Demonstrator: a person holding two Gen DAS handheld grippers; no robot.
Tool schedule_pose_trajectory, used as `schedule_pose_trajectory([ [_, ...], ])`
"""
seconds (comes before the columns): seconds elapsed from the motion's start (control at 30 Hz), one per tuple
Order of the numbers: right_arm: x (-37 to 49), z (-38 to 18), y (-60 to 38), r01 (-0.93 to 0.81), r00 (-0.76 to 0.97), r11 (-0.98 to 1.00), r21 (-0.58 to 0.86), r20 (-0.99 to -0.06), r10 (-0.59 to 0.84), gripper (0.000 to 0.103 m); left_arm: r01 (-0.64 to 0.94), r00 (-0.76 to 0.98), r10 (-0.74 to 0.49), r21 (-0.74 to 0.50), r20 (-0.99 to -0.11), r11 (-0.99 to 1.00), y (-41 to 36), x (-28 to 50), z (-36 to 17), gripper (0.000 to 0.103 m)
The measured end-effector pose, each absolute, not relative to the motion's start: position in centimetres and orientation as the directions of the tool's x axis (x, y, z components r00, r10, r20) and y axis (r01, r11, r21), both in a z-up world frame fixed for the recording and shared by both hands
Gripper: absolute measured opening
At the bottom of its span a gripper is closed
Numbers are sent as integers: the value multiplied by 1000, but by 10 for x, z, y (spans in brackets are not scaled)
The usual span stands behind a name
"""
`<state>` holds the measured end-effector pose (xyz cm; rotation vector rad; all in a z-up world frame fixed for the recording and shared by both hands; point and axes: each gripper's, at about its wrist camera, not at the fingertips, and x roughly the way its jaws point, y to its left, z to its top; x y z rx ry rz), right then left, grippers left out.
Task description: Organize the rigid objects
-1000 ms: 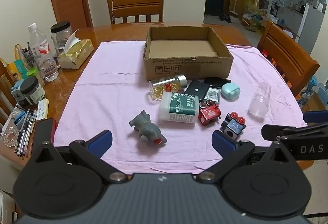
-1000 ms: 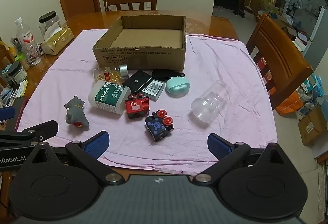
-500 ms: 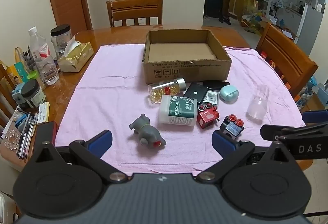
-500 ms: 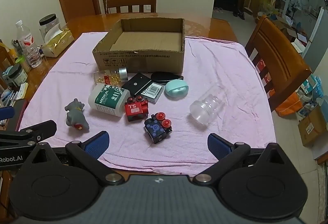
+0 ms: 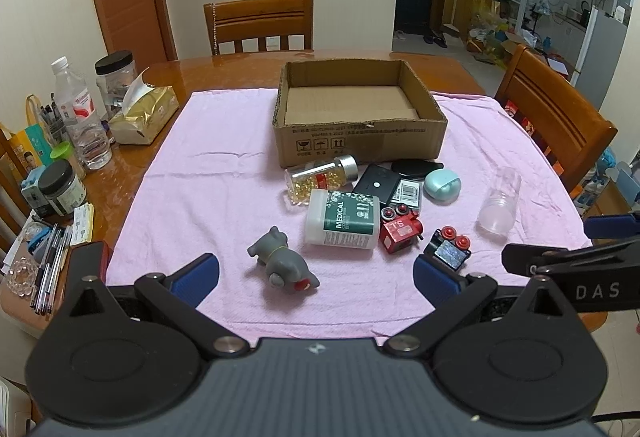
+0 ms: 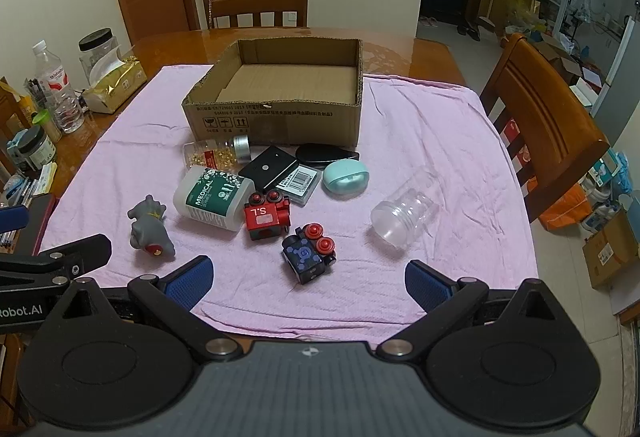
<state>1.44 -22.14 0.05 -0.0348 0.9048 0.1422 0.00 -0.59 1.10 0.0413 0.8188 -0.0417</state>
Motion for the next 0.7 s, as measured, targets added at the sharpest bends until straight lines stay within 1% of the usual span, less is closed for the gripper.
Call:
schedule_pose_trajectory([
  [0.7, 16, 0, -222, -150, 612, 988, 33, -782, 119, 103, 59, 685, -28, 17, -728, 998, -9, 2, 15, 102],
])
